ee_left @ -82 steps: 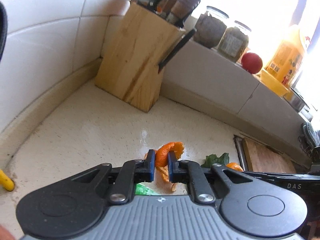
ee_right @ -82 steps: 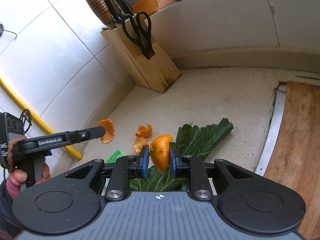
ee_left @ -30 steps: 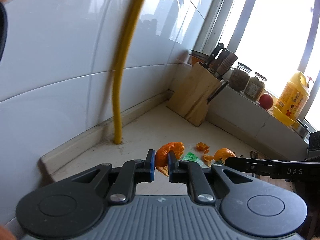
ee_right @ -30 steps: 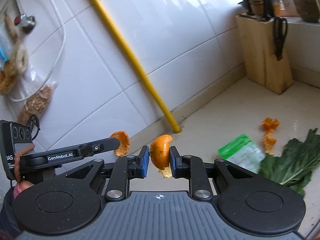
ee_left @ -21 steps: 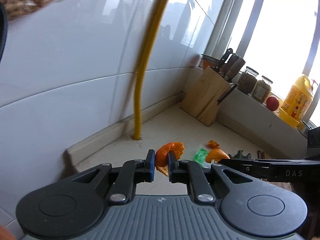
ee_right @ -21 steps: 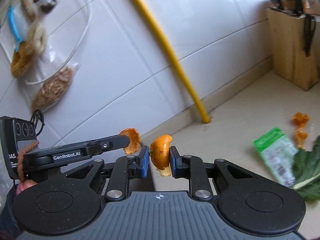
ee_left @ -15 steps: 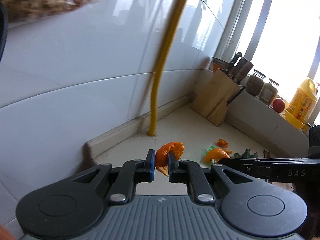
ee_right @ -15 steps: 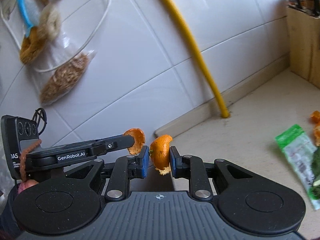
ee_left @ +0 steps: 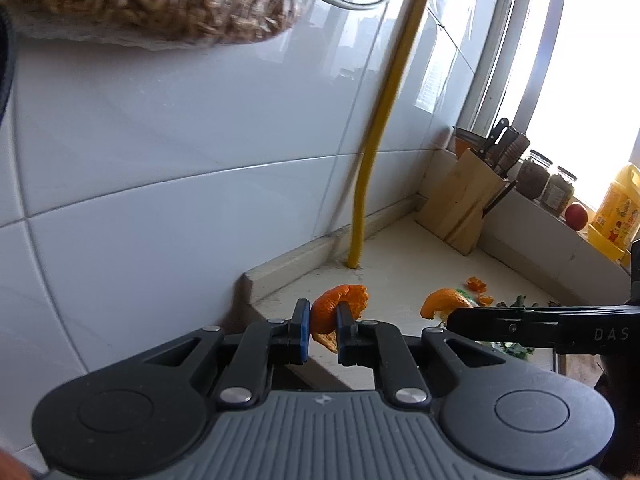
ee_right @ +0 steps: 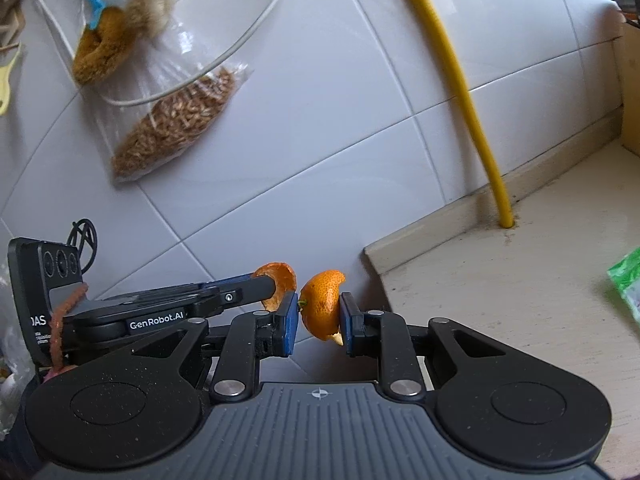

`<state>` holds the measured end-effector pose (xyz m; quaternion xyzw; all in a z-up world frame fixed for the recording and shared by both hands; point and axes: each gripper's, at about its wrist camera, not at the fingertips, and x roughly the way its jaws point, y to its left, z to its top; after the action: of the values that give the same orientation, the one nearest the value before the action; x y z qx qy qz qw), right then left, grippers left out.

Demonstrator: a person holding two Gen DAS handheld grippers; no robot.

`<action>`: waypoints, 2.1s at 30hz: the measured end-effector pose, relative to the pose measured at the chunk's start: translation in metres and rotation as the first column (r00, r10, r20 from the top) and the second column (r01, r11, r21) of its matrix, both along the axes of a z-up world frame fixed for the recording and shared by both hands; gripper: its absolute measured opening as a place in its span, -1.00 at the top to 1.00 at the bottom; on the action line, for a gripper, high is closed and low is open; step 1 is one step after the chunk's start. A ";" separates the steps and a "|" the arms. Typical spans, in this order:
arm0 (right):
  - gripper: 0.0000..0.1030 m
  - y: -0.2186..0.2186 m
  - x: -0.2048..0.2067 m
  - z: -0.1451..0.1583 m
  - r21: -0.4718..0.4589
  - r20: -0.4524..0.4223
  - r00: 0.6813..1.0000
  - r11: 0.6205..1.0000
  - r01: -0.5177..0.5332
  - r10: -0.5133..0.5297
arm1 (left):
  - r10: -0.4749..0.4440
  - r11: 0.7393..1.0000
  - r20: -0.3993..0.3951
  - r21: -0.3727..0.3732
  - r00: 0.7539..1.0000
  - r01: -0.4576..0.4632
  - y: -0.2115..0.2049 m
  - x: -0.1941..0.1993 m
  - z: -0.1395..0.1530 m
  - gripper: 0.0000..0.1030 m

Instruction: Collect trash

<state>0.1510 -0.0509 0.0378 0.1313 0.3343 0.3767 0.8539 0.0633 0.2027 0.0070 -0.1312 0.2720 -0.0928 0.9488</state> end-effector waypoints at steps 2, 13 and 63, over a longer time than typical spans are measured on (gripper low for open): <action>0.44 0.008 -0.001 -0.001 -0.005 -0.006 1.000 1.000 -0.010 0.010 | 0.011 1.000 -0.003 0.000 1.000 -0.011 0.004 -0.004 -0.003 0.77; 0.44 0.040 -0.008 -0.009 -0.030 -0.047 0.997 0.998 -0.055 0.054 | 0.077 0.997 -0.034 -0.017 0.996 -0.078 0.032 -0.024 -0.024 0.77; 0.19 0.089 0.013 -0.109 -0.190 -0.300 0.954 0.981 -0.043 -0.016 | 0.086 0.996 -0.284 0.047 0.955 -0.076 0.049 0.001 -0.113 0.64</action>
<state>0.1639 0.0378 -0.0713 0.1006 0.4960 0.3237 0.7994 0.0641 0.2519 -0.1056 -0.1373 0.4023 -0.0291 0.9047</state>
